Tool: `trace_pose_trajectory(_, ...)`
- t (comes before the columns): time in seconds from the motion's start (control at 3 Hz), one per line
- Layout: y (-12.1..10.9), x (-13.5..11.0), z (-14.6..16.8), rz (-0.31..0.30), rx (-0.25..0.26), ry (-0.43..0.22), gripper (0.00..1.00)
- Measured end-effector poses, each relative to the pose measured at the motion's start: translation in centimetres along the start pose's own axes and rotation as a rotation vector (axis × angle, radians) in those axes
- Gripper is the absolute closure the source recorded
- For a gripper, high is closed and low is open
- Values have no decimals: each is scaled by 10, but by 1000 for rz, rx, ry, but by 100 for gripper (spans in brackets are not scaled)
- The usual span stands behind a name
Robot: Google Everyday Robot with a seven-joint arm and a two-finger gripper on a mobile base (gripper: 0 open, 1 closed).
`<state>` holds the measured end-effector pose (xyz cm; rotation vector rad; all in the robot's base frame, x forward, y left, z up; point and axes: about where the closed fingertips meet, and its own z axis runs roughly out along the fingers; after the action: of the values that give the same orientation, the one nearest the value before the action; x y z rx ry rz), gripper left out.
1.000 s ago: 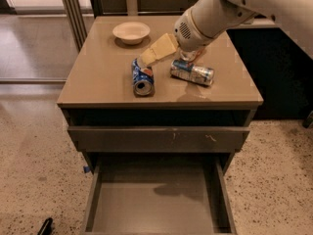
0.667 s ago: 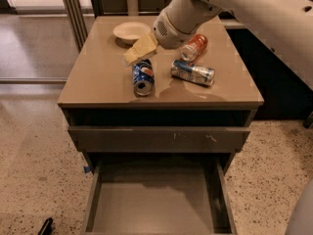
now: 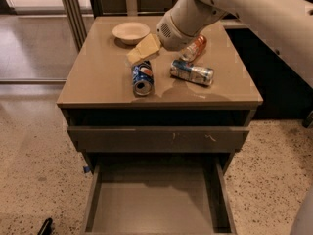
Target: Place pepsi can into middle drawer
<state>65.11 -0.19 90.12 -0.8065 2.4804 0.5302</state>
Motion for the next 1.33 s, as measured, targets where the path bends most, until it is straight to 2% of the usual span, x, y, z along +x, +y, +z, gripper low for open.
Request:
trace_pose_trajectory(0.67, 17, -11, 28, -27, -74, 42, 0)
trace_pose_trajectory(1.33, 21, -16, 53, -33, -100, 101, 0)
